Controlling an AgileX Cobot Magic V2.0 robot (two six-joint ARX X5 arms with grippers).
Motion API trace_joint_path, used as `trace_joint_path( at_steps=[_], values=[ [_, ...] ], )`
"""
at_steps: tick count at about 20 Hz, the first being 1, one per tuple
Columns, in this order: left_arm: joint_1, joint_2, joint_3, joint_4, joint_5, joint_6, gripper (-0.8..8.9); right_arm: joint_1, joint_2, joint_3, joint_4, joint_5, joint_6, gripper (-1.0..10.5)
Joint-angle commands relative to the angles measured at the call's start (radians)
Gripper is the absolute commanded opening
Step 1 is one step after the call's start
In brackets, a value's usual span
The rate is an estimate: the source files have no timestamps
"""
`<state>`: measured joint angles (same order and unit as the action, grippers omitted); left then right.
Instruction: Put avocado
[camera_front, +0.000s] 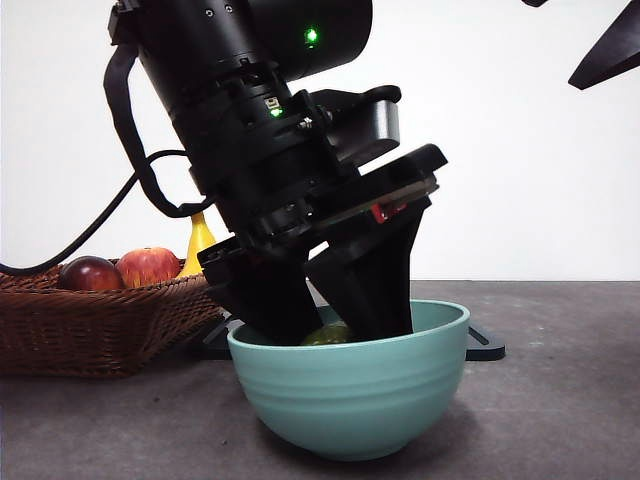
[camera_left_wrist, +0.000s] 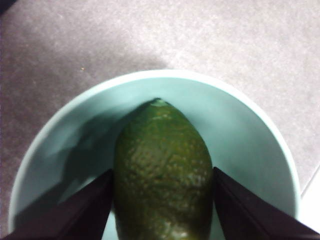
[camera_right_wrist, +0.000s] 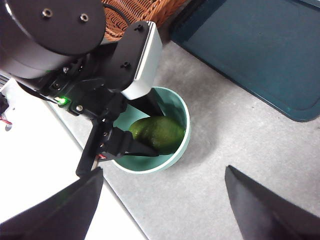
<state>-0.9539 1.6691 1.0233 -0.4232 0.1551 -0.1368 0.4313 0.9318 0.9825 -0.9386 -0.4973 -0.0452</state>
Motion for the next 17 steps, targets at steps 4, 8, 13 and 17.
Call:
trace_joint_path(
  at_steps=[4,8,13,17],
  values=[
    [-0.018,0.018,0.069,-0.037,-0.001,0.011,3.14,0.006,0.009,0.018,0.005,0.000,0.008,3.9],
    [-0.018,0.018,0.189,-0.122,-0.001,0.012,3.14,0.006,0.009,0.018,0.005,0.000,0.008,3.9],
    [0.030,-0.053,0.287,-0.179,-0.001,0.010,3.12,0.006,0.009,0.018,0.003,0.000,0.008,3.9],
    [0.150,-0.227,0.287,-0.185,-0.002,-0.003,3.11,0.006,0.009,0.018,0.003,0.001,0.007,3.9]
  ],
)
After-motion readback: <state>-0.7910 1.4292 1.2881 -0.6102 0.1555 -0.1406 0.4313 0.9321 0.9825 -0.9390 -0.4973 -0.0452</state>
